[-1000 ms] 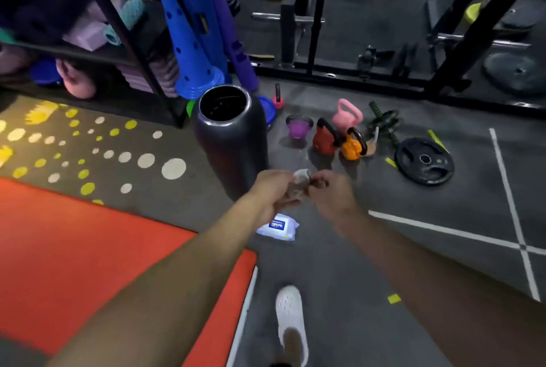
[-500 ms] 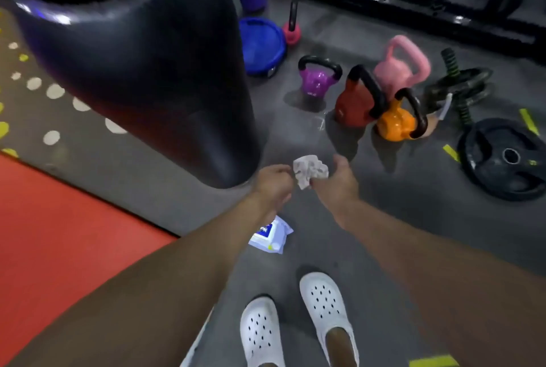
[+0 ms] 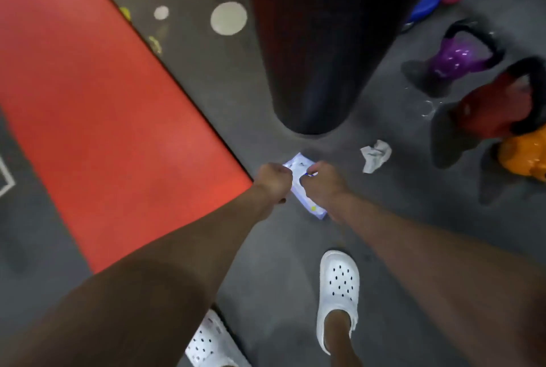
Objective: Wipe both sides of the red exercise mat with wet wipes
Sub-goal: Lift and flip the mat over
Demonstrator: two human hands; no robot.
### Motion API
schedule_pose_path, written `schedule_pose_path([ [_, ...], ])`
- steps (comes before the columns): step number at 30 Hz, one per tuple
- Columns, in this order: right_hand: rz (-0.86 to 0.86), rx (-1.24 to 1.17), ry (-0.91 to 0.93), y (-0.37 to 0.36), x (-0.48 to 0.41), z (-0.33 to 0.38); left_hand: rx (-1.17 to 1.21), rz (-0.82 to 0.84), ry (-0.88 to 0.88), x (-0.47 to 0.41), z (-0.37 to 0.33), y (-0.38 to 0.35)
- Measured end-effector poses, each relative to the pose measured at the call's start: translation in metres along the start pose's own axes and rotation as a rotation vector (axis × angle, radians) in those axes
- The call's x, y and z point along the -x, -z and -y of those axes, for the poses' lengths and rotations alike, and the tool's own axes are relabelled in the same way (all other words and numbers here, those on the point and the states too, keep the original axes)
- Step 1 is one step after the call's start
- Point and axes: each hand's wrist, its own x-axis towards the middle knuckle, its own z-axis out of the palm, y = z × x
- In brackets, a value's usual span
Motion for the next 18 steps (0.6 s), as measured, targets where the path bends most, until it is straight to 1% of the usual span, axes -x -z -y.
schedule_pose_path([
  [1, 0.044, 0.045, 0.012, -0.021, -0.004, 0.004, 0.022, -0.024, 0.011, -0.005, 0.017, 0.015],
  [2, 0.055, 0.063, 0.016, -0.035, -0.007, 0.005, 0.039, -0.042, 0.015, -0.01, 0.028, 0.023],
  [4, 0.06, 0.121, 0.047, -0.081, -0.016, 0.001, 0.075, -0.095, 0.033, -0.022, 0.064, 0.05],
  [6, 0.079, 0.192, 0.04, -0.124, -0.031, -0.007, 0.097, -0.146, 0.055, -0.035, 0.1, 0.075],
  [10, 0.124, 0.181, 0.011, -0.213, -0.074, -0.032, 0.108, -0.221, 0.14, -0.073, 0.176, 0.111],
  [14, 0.055, 0.12, -0.021, -0.276, -0.123, -0.061, 0.11, -0.262, 0.164, -0.111, 0.227, 0.122],
  [16, -0.029, 0.074, -0.053, -0.294, -0.144, -0.072, 0.113, -0.251, 0.162, -0.131, 0.247, 0.121],
  [18, -0.114, 0.082, -0.109, -0.302, -0.16, -0.075, 0.128, -0.224, 0.17, -0.151, 0.264, 0.119],
])
